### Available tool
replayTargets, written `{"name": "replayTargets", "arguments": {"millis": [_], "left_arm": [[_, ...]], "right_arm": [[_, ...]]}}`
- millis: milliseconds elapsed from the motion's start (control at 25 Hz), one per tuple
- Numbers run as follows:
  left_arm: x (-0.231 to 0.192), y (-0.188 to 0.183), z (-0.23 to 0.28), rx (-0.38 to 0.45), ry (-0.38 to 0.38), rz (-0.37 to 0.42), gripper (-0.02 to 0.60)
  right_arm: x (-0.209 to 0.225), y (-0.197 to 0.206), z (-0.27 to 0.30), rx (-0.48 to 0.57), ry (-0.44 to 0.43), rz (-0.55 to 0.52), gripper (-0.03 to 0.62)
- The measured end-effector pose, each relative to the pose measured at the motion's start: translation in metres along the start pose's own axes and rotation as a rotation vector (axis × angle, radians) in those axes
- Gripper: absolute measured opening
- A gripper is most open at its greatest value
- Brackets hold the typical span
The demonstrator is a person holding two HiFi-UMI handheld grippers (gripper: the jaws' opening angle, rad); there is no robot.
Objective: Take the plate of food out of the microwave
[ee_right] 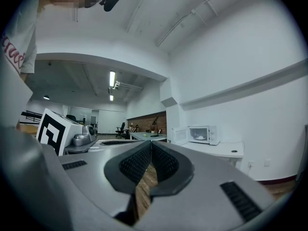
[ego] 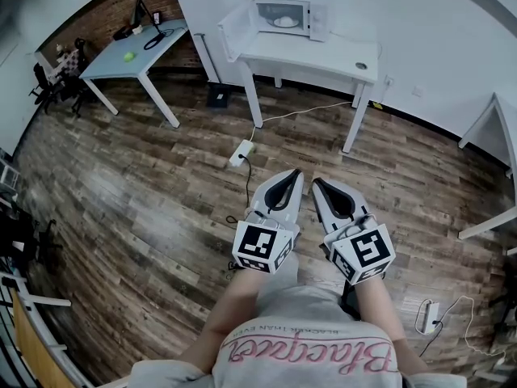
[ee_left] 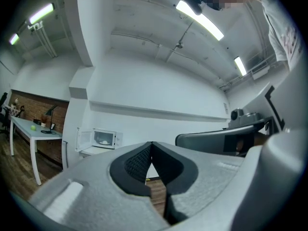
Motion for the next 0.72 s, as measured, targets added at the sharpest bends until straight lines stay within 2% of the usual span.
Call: {"name": "replayTargets", "arguments": {"millis": [320,720], "left_arm": [[-0.036,0.005,0.048,-0.013,0.037,-0.001,0.006],[-0.093,0.003,0.108,-0.043,0.055,-0.068,0.006]], "right_arm": [[0.033,0.004,0.053,-0.012,0.017,-0.008,0.015],[0.071,0.000,0.123,-0.036,0.031,-0.019,0.017]]}}
Point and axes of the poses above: the fingertips, and each gripper's own axes: z forward along the fingers, x to its right, y out of its underside, the point moved 5 cm from there along -z, backward along the fingers, and after that the axes turned 4 degrees about -z, right-handed, at the moved point
